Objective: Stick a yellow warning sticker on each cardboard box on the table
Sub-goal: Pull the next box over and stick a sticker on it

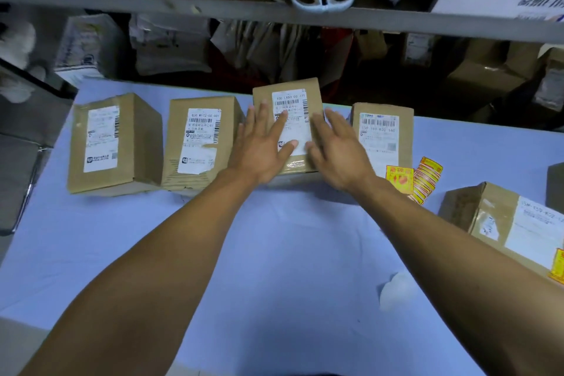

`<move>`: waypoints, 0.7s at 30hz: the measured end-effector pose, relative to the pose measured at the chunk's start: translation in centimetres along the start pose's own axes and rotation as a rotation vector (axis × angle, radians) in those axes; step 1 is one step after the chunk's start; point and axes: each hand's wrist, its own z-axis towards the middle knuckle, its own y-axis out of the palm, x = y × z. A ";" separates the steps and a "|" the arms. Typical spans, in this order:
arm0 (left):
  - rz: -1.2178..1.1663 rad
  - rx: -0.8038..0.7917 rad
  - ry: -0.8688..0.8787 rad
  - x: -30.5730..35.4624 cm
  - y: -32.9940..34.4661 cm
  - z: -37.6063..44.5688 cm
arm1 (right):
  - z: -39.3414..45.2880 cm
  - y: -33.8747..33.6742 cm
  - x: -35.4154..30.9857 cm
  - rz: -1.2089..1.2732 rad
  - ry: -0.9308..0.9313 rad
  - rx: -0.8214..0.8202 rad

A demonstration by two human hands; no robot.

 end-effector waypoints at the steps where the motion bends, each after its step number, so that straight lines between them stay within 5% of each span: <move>1: -0.035 -0.011 0.003 0.0 0.3 -0.1 | 0.1 0.4 -0.2 0.008 -0.010 -0.032; 12: -0.319 0.099 0.019 0.2 2.7 -4.3 | -3.9 3.0 -0.9 0.157 0.034 -0.021; 16: -0.807 0.211 -0.318 0.4 1.7 -2.2 | -0.2 2.5 -1.3 0.589 0.394 0.059; 21: -1.225 0.015 -0.654 0.0 2.1 -0.5 | 2.9 2.9 0.0 0.771 0.645 -0.110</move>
